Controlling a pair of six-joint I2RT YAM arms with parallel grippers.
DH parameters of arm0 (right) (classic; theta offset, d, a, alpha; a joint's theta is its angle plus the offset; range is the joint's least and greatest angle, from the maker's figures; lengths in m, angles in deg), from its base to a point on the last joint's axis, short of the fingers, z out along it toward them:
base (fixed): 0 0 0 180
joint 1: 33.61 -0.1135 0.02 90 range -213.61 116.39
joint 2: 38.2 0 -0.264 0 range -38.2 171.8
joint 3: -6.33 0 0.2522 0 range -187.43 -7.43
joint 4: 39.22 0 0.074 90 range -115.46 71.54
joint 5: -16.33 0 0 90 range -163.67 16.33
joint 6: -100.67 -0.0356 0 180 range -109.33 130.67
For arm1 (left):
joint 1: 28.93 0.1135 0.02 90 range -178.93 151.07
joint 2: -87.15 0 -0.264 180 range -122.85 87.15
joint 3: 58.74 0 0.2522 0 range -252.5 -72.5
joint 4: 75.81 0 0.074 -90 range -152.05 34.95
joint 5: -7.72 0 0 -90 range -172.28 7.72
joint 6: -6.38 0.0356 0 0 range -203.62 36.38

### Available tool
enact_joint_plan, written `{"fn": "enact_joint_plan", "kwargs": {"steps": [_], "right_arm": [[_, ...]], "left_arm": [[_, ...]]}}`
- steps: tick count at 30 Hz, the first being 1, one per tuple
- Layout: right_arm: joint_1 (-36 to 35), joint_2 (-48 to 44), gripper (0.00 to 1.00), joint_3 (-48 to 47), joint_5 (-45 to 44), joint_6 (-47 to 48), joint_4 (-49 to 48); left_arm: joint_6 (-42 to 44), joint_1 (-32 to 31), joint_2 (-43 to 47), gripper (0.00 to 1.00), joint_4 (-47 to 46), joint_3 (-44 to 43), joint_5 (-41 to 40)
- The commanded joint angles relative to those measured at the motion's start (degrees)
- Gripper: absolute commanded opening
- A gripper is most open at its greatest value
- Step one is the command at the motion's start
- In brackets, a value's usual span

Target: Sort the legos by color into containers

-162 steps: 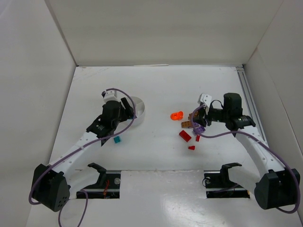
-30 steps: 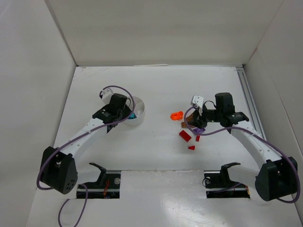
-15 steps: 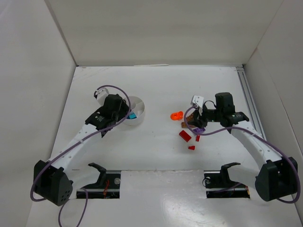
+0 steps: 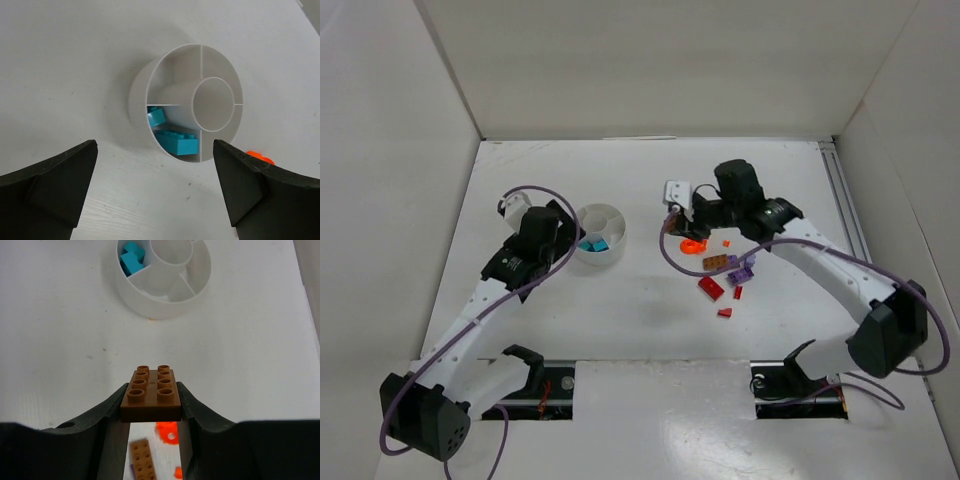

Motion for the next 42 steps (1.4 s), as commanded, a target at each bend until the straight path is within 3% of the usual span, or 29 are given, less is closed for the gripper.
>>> {"fn": "enact_joint_plan", "kwargs": {"steps": [1,10,17,25,37,42], "right_arm": [[-5.32,6.79,0.21,-10.29,-7.0,4.48,3.22],[-13.42,31.21,0.21,-40.41,-12.83,8.88,14.22],[-15.45,43.18,0.2,-55.2,-14.25,8.89,20.9],[-16.68,48.03,0.2,-60.05,-14.24,5.99,20.82],[-17.82,50.84,0.26,-60.59,-15.38,3.88,20.29],[-17.82,51.37,0.41,-61.12,-15.38,2.82,20.29]], "left_arm": [[0.45,3.97,2.28,1.0,1.66,3.56,2.05],[-4.11,7.16,13.96,1.0,1.66,13.33,5.66],[-4.73,7.16,14.43,1.0,1.66,15.09,8.21],[-2.28,7.16,12.22,1.0,-2.2,15.71,13.3],[-1.66,7.16,13.36,1.0,-3.35,16.76,13.31],[-1.13,7.16,13.89,1.0,-3.35,16.77,13.31]]}}
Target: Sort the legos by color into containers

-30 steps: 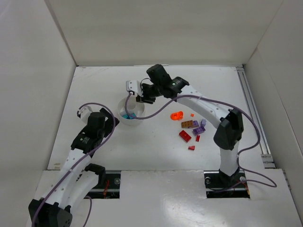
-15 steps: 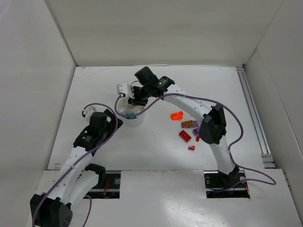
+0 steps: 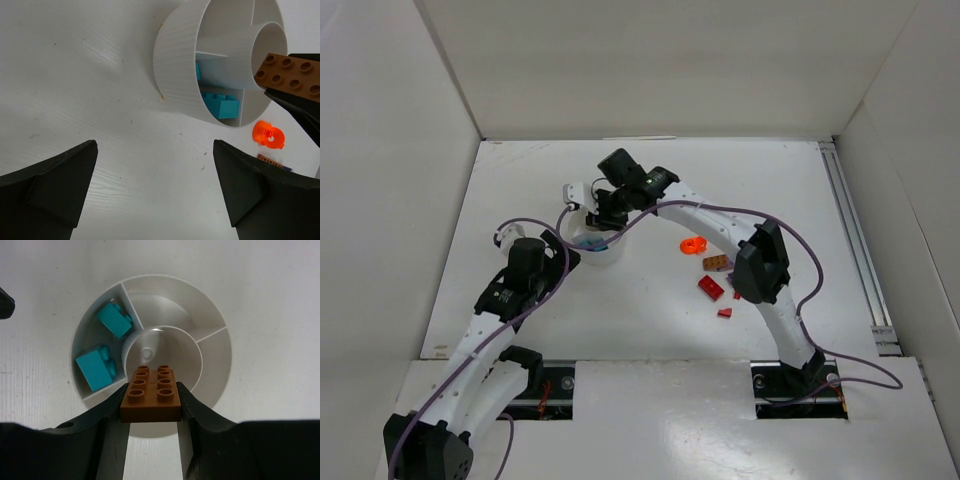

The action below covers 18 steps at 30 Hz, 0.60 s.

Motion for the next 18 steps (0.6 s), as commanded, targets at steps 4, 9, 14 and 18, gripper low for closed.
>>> {"fn": "enact_joint_plan", "kwargs": {"steps": [4,9,14,18], "right_arm": [[-0.6,-1.02,0.56,-3.02,-0.21,-2.01,-0.81],[-1.12,-2.17,0.72,-3.02,-0.21,-2.01,-1.33],[-1.65,-6.2,0.73,-1.36,-1.0,-2.54,-2.38],[-1.65,-15.06,0.78,6.63,-6.87,-3.68,-6.42]], "left_arm": [[0.93,0.27,1.57,1.0,-1.36,0.42,0.28],[1.45,0.27,2.71,1.0,-1.36,-0.11,0.8],[2.16,0.27,3.85,1.0,-1.36,-0.73,1.5],[4.26,0.27,4.38,1.0,-2.85,-1.86,4.14]]}}
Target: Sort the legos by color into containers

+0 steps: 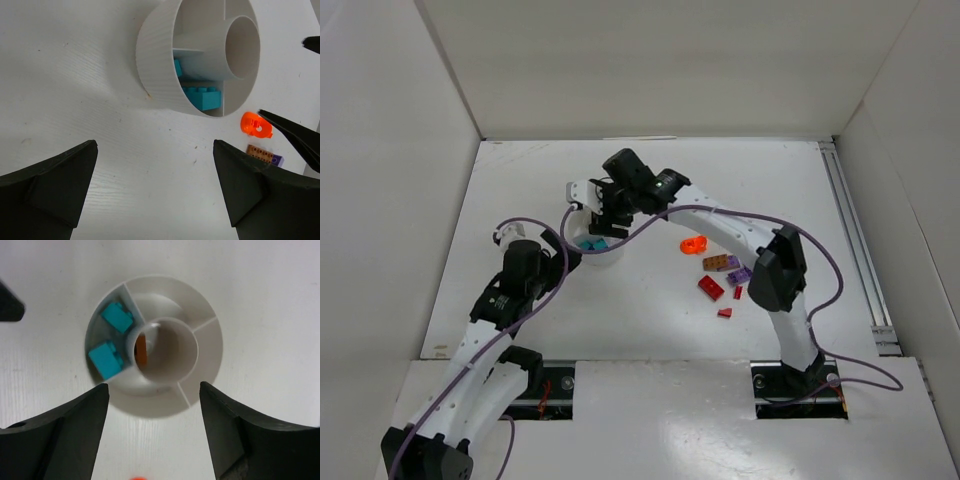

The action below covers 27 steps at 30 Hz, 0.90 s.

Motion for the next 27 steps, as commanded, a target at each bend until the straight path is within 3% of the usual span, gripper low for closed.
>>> {"fn": "enact_joint_plan", "kwargs": {"steps": [1,4,7,10,11,13,15,18,22,27], "right_arm": [[-0.51,-12.74,0.79,5.17,-5.36,-2.38,-6.6],[2.65,-22.93,0.85,17.29,-7.22,-5.37,-10.4],[8.52,-34.7,1.0,31.7,-5.9,-9.5,-16.36],[16.69,-46.48,1.0,45.47,-3.01,-12.23,-20.67],[18.89,-49.12,1.0,48.32,-1.0,-12.24,-21.2],[25.22,-55.52,1.0,54.9,0.77,-12.76,-21.21],[30.39,-58.89,1.0,58.01,4.11,-12.76,-19.46],[34.28,-63.11,1.0,61.44,7.8,-11.62,-16.91],[39.55,-66.89,1.0,63.91,11.32,-11.09,-14.01],[47.2,-70.94,1.0,62.77,8.44,-8.99,-6.89]], "left_arm": [[3.26,0.27,0.9,1.0,-3.73,-1.87,3.36],[6.77,-0.25,0.21,1.0,-7.77,-2.39,7.4],[11.16,-4.01,-1.99,1.0,-12.34,-3.8,10.82],[16.7,-7.54,-7.67,1.0,-20.74,-4.51,19.68],[18.28,-10.85,-9.88,1.0,-23.4,-5.46,26.76],[23.54,-16.31,-16.89,1.0,-28.85,-6.0,28.24],[29.52,-25.16,-22.36,1.0,-33.53,-9.41,25.01],[43.13,-32.22,-33.87,1.0,-34.85,-16.51,22.45],[54.48,-32.25,-46.71,0.92,-35.83,-26.1,28.49],[61.79,-32.25,-65.67,0.86,-28.2,-40.96,35.26]]}}
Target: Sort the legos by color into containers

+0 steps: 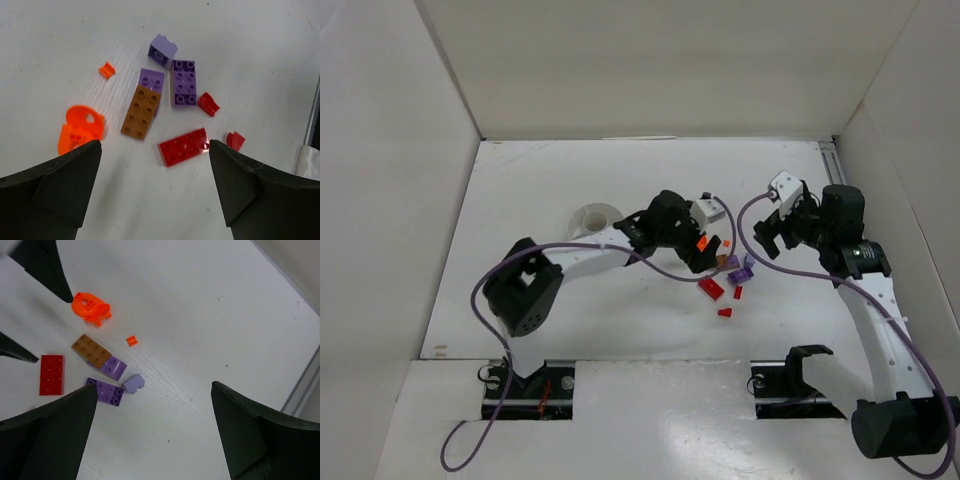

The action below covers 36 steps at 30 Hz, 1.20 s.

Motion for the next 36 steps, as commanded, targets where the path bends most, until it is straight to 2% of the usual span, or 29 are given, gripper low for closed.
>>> {"fn": "enact_joint_plan", "kwargs": {"steps": [1,5,20,26,28,29,33,36], "right_arm": [[2.75,-3.31,1.0,-2.74,-0.68,1.59,4.26],[3.46,-4.99,1.0,-3.27,-3.24,1.6,5.24],[3.46,-2.97,1.0,-3.8,-3.86,1.6,6.29],[3.46,-2.97,1.0,-3.8,-3.86,2.12,6.81],[3.46,-2.97,1.0,-3.8,-3.86,2.12,6.82],[3.46,-3.49,1.0,-3.8,-4.38,2.12,6.82],[3.46,-3.5,1.0,-3.8,-4.99,2.12,7.34],[3.46,-4.03,1.0,-3.8,-5.0,2.12,7.35]], "left_arm": [[8.8,0.15,-10.55,0.86,4.15,-11.08,6.35],[9.76,0.15,-15.77,0.79,6.97,-18.49,6.36],[9.76,-0.99,-22.81,0.76,6.62,-20.62,0.39],[9.76,-2.13,-23.95,0.72,6.62,-20.54,-1.02],[9.76,-2.83,-23.95,0.7,5.22,-19.84,-3.21],[9.76,-3.36,-23.95,0.63,5.22,-19.83,-5.4],[8.53,-3.37,-23.95,0.49,3.99,-19.21,-5.95],[8.53,-3.37,-22.64,0.43,3.46,-18.51,-6.48]]}}
